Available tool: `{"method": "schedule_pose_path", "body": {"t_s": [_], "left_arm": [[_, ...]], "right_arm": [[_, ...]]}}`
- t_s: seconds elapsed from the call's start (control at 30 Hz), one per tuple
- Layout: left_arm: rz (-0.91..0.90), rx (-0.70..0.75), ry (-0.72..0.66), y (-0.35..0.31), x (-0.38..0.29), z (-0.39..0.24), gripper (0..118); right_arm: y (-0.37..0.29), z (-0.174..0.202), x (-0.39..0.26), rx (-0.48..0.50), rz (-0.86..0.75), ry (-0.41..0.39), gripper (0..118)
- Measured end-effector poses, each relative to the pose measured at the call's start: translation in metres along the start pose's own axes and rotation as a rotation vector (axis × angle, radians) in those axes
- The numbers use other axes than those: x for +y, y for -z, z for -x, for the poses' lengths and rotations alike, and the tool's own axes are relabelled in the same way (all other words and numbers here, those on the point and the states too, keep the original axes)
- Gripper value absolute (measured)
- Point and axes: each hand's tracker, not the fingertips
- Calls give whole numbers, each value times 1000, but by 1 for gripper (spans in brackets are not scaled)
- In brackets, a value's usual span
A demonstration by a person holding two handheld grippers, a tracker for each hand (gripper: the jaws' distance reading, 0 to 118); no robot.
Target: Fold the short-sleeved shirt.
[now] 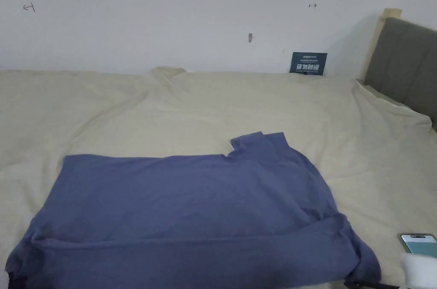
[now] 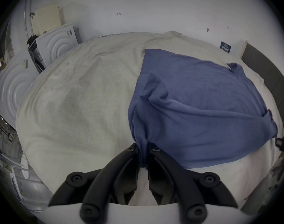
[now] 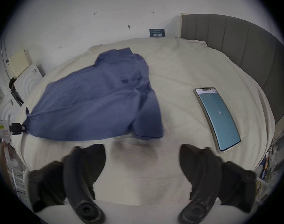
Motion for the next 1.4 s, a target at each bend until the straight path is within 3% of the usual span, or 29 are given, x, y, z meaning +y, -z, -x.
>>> {"method": "schedule_pose_path", "body": {"t_s": [0.07,0.17,0.3,0.37,0.4,0.43,0.47,0.5,0.53,0.57,0.6,0.73,1.0,1.23,1.33,1.37,1.4], "left_arm": [[1,-13,-10,-2,1,3,10],[1,-8,-3,-7,-1,-2,10],[6,6,10,-10,-1,-7,10],[11,7,13,-11,1,-7,10],[12,7,18,-11,1,-7,10],[15,6,20,-11,1,-7,10],[21,5,19,-11,1,-7,10],[20,4,22,-12,1,-8,10],[15,5,24,-15,1,-8,10],[11,1,24,-18,1,-8,10],[3,-1,27,-22,1,-7,10],[-43,-30,-32,-41,-1,2,10],[-52,-27,12,-70,-16,4,10],[-6,-12,33,-95,-60,19,10],[32,-18,28,-98,-85,26,10],[42,-24,37,-95,-91,27,10],[51,-30,45,-90,-95,28,13]], "right_arm": [[7,-10,6,13,-11,8,96],[25,-21,18,42,-23,81,96],[54,-26,31,29,23,82,94],[57,-26,34,136,56,152,85],[62,-26,33,125,52,147,76],[66,-22,33,47,60,103,68],[66,-18,33,-12,74,34,68],[58,-15,33,13,51,12,66],[50,-15,33,47,23,8,60],[44,-13,34,137,37,32,18],[42,-12,33,89,30,55,5],[33,-10,34,98,37,34,5],[-10,-5,26,113,2,46,5],[-48,-15,-13,147,40,61,5],[-54,-15,-37,133,80,22,5],[-52,-16,-43,129,93,14,8],[-48,-16,-47,128,102,7,20]]}}
